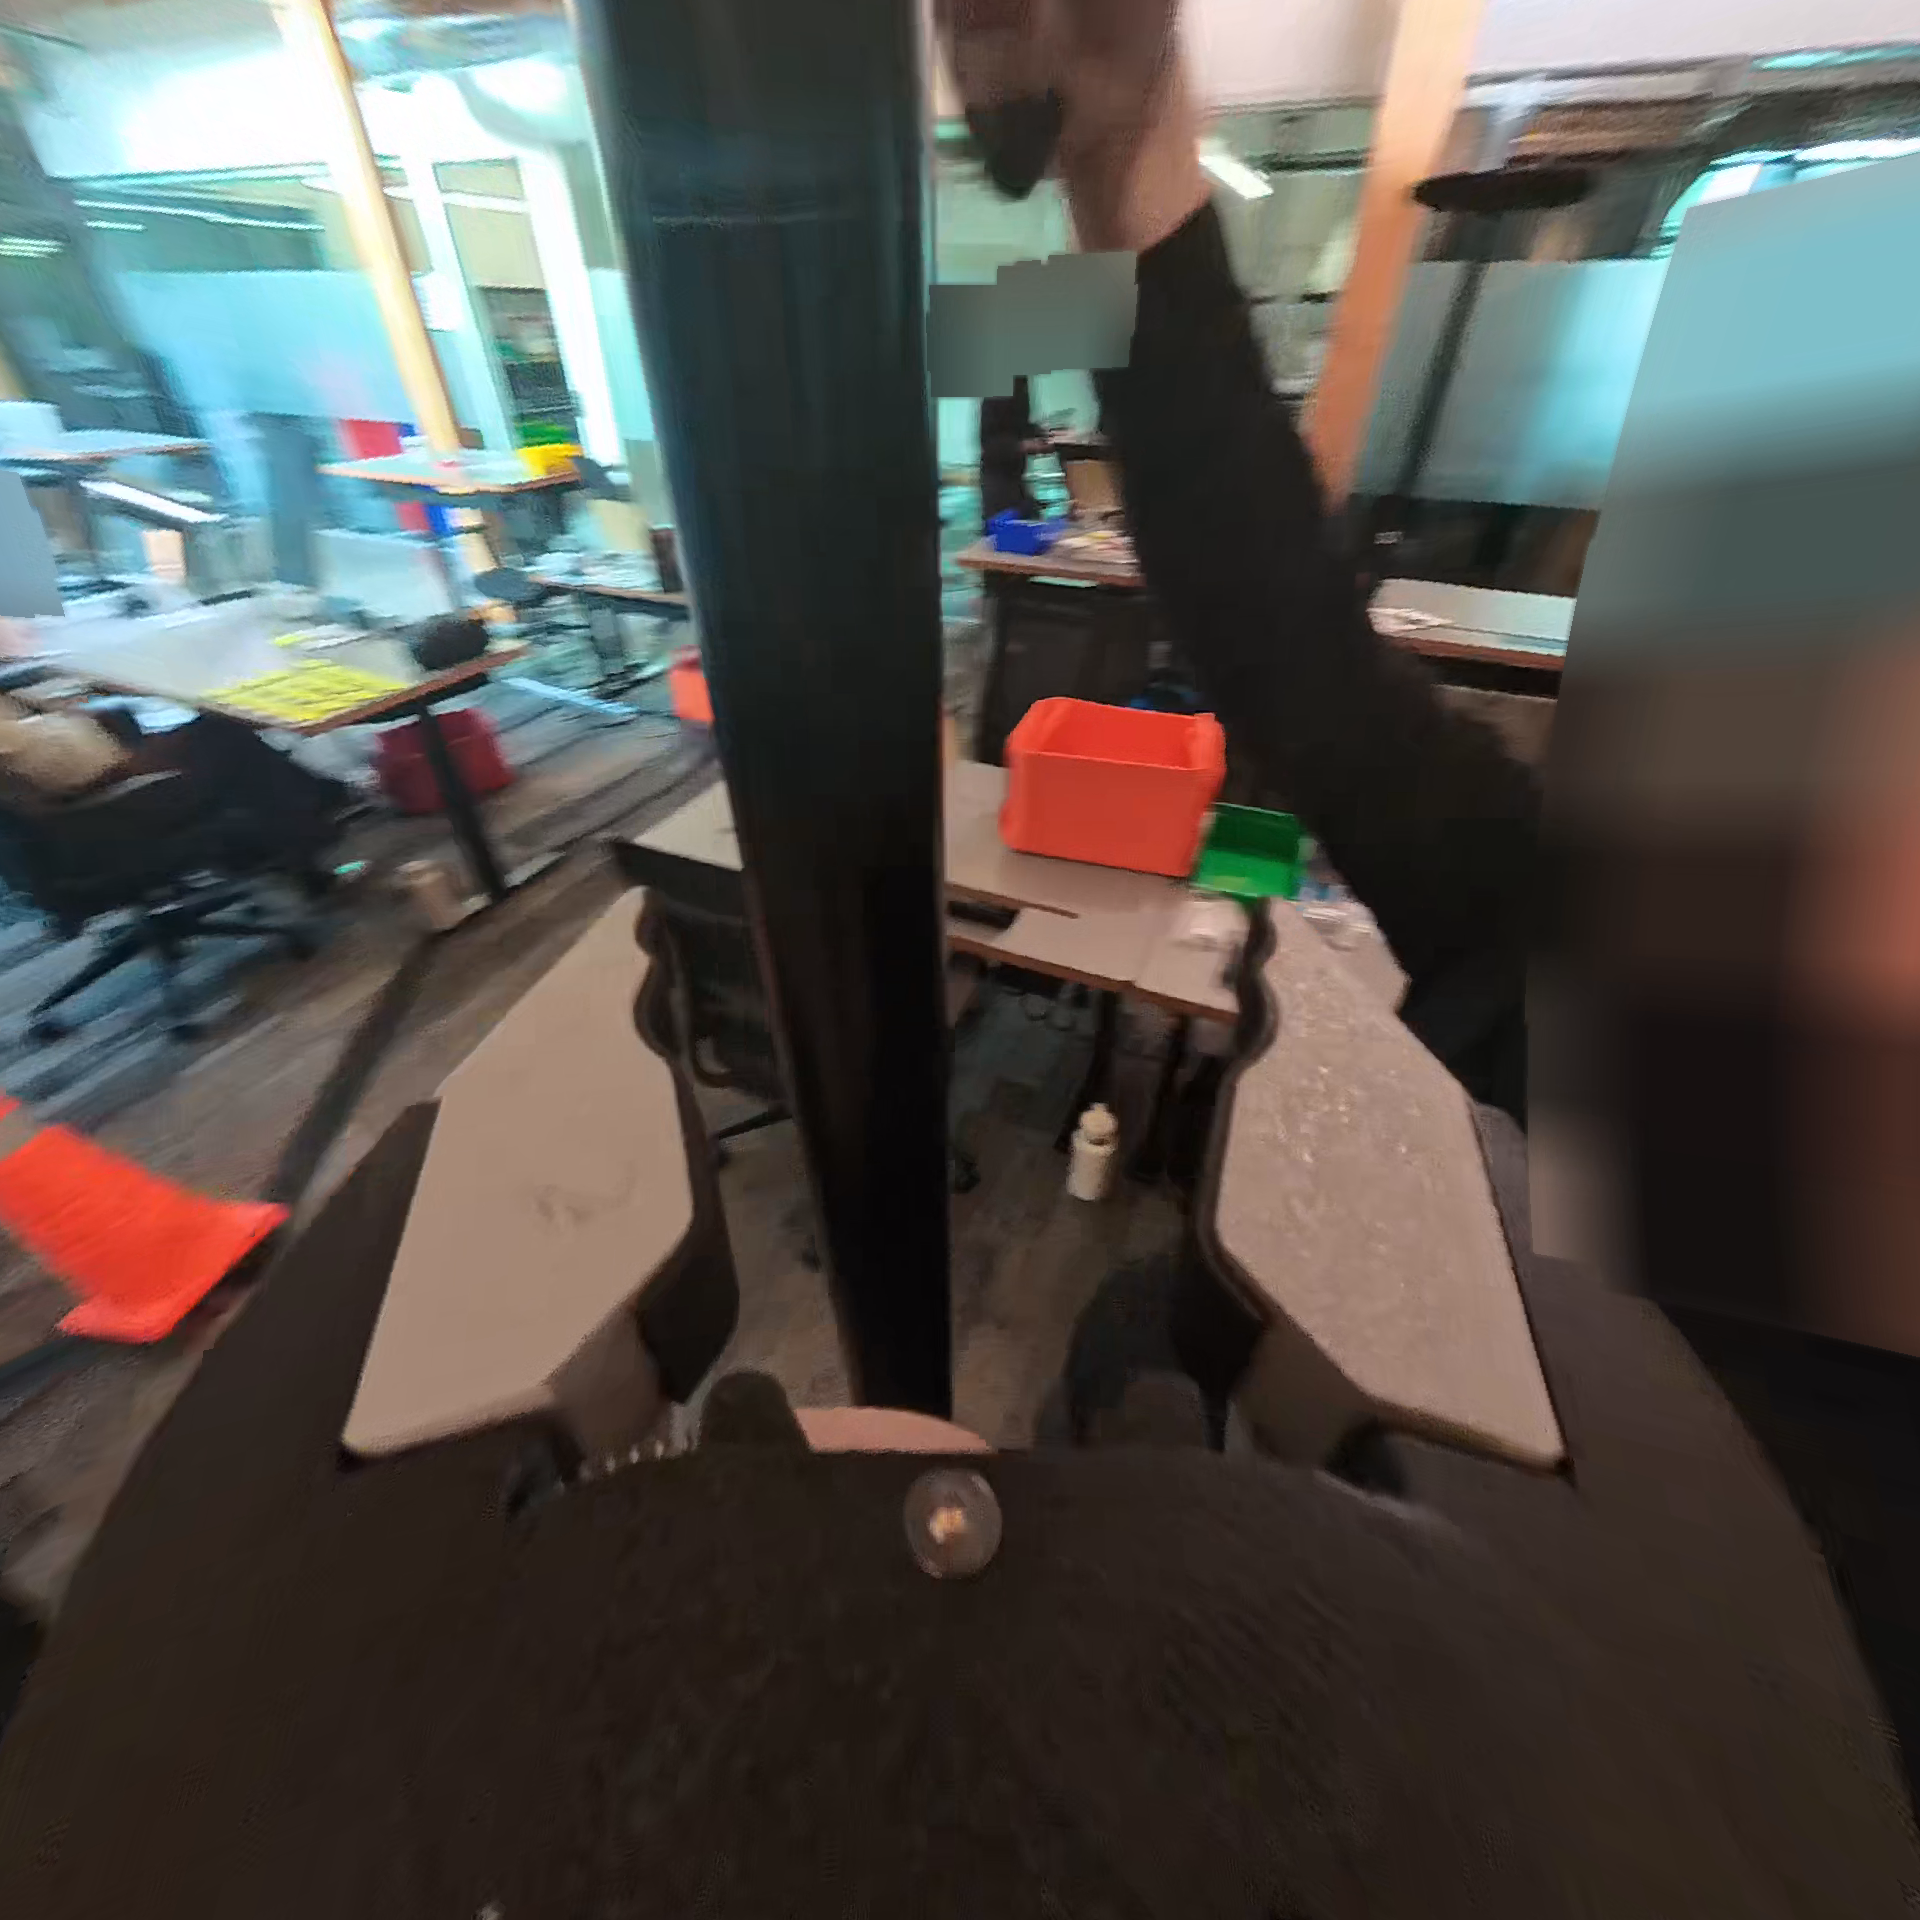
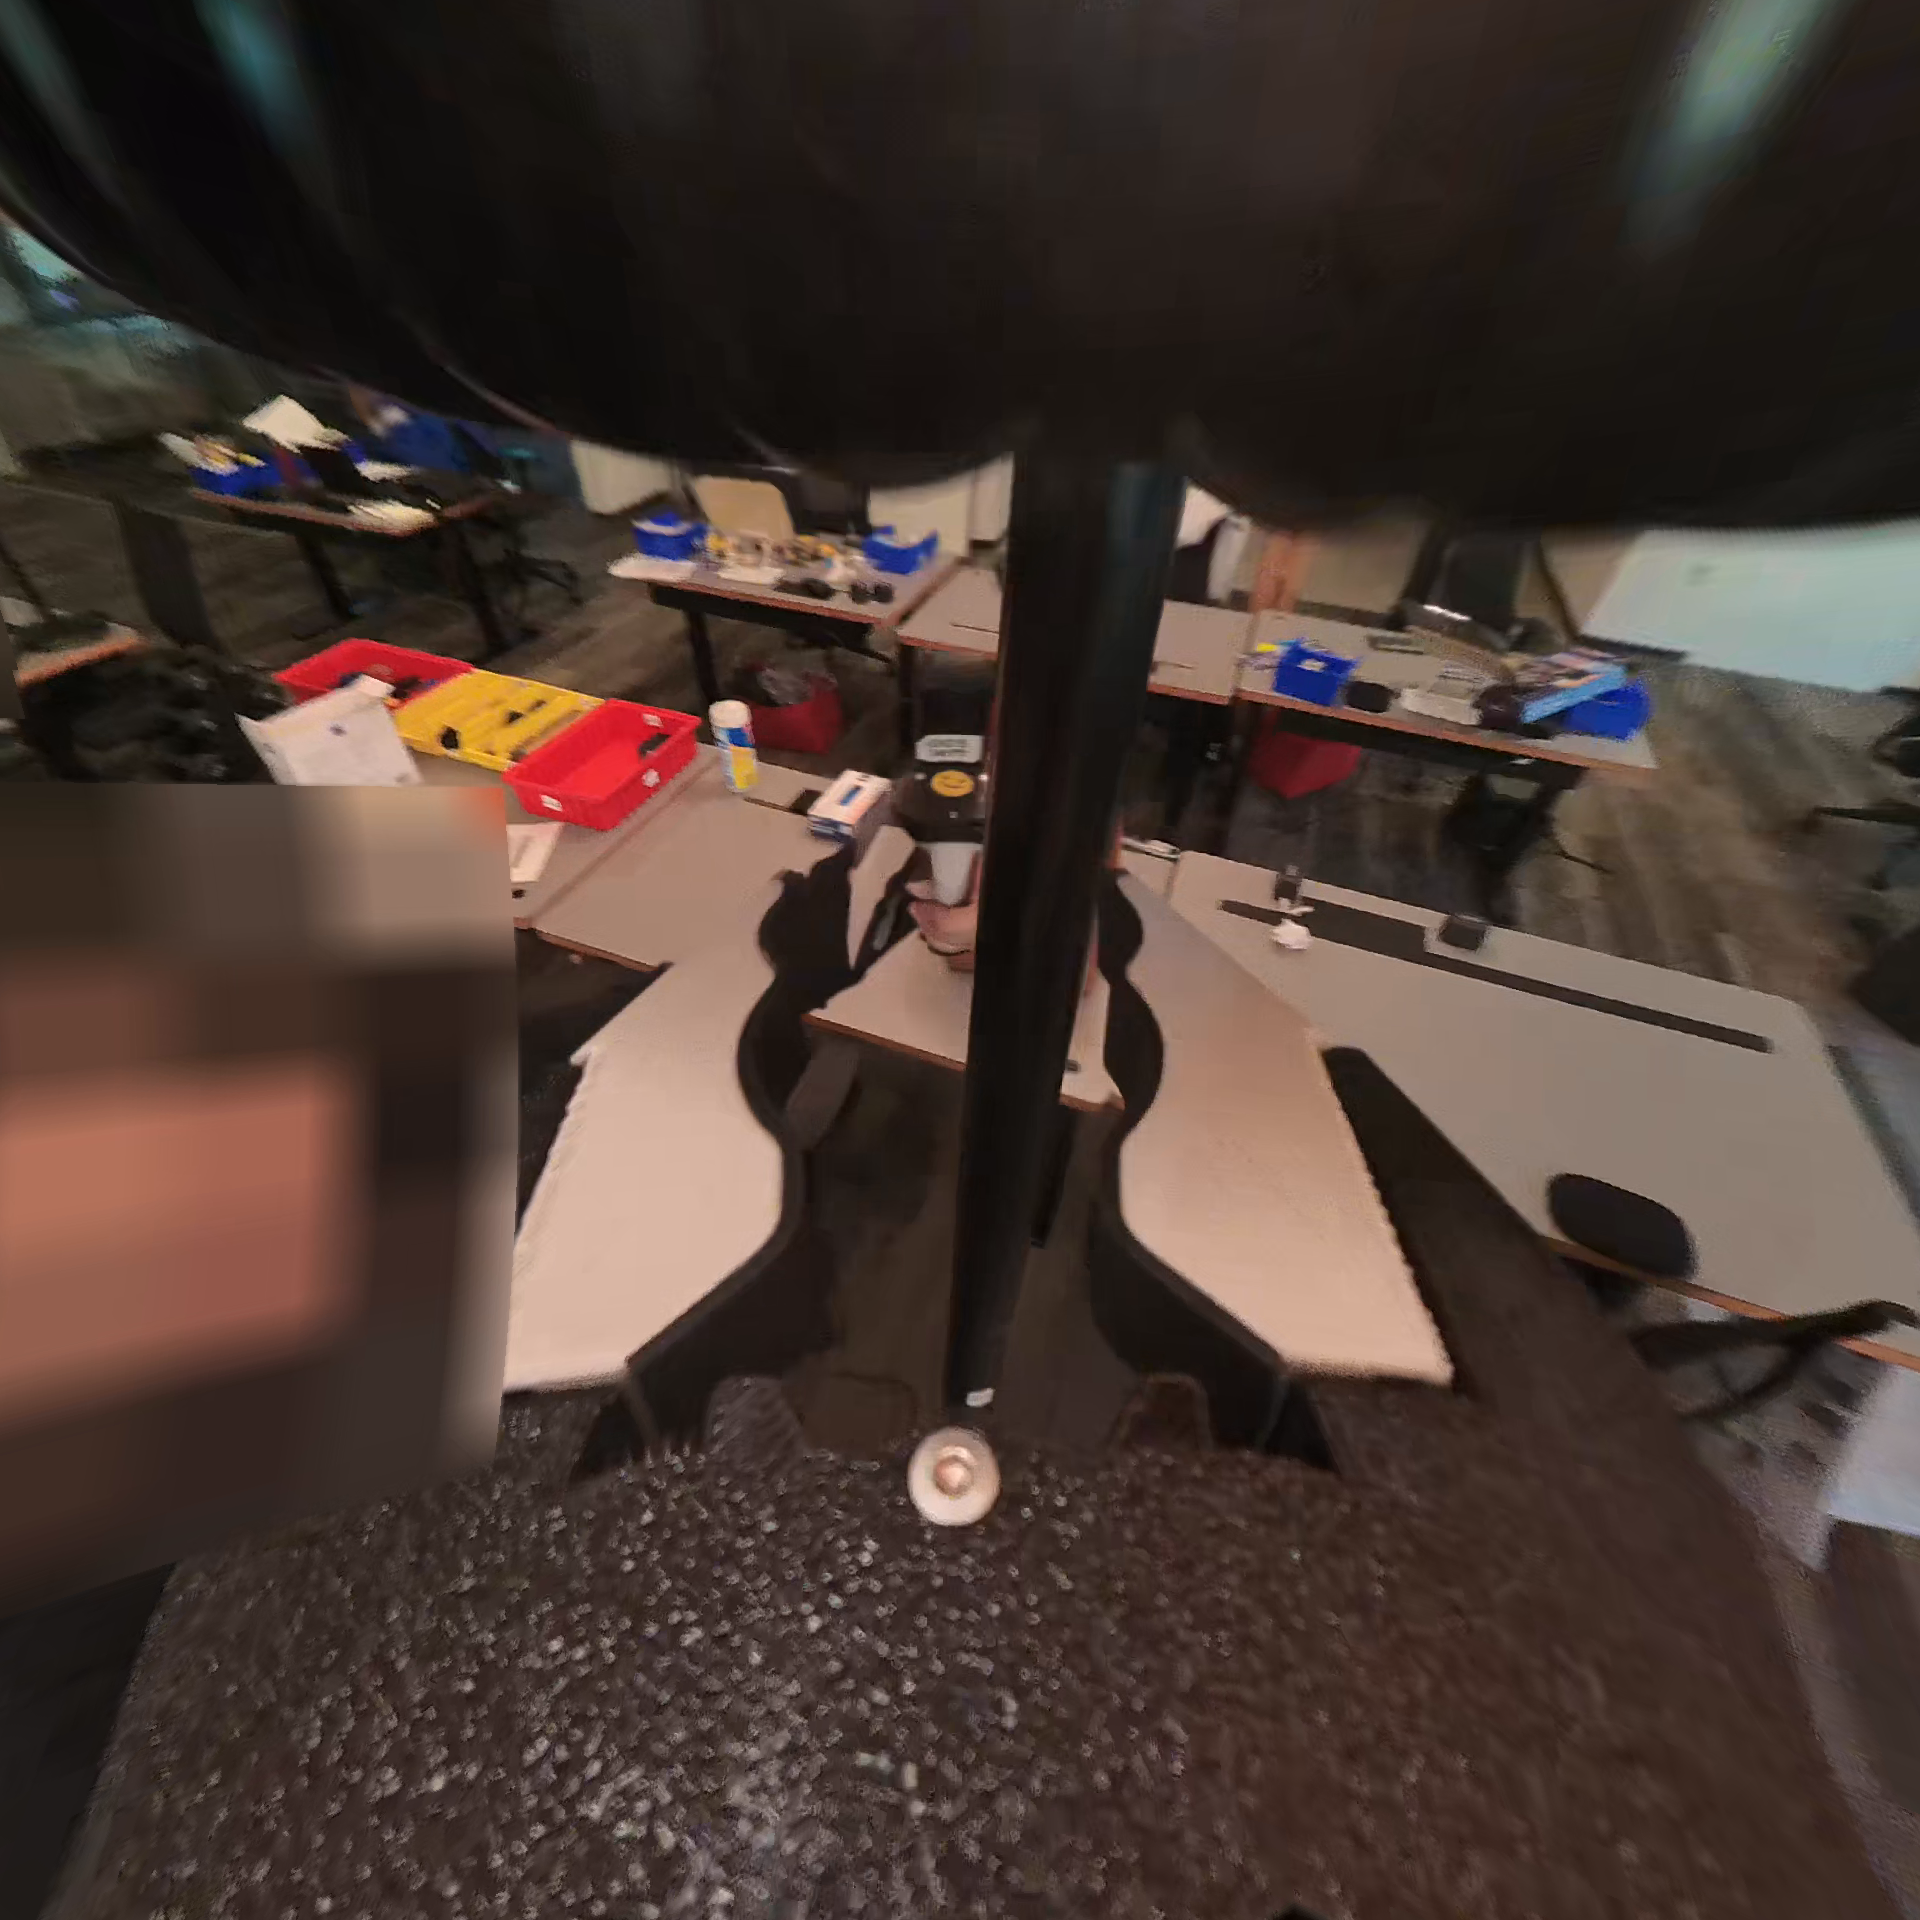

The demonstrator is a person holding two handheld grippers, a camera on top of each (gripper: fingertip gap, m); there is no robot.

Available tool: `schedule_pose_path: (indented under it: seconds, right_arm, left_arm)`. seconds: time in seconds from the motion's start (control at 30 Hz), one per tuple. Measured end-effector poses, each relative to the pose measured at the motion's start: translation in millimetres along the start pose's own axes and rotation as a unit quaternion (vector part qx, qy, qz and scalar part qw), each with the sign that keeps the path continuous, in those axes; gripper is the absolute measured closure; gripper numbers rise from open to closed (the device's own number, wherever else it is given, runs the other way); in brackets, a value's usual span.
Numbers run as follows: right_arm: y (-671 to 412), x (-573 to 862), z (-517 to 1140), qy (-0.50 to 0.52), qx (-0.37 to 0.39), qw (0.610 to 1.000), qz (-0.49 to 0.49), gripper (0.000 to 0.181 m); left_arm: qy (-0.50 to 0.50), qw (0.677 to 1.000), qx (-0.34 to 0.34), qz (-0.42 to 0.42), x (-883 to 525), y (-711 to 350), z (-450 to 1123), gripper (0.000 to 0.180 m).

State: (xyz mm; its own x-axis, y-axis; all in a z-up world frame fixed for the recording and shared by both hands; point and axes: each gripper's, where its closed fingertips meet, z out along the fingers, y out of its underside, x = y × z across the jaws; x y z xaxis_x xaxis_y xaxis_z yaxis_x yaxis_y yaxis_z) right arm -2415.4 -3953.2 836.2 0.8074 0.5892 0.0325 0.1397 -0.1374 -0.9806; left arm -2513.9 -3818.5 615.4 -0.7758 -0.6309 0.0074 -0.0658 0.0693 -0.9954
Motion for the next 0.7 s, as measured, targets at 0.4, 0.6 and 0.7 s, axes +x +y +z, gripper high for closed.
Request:
schedule_pose_path:
  seconds: [0.4, 0.6, 0.7]
  right_arm:
    - [252, 47, 100, -0.141, -0.004, 0.985, 0.103, 0.122]
    - [470, 4, 185, -0.109, -0.037, 0.988, 0.099, 0.123]
    - [555, -20, 217, -0.069, -0.049, 0.993, 0.087, 0.119]
  left_arm:
    - [0.078, 0.991, -0.064, -0.093, -54, 161, 49, 0.078]
    - [-0.037, 0.993, -0.099, -0.059, -46, 304, 71, 0.068]
    - [-0.072, 0.989, -0.121, -0.04, -22, 376, 84, 0.06]
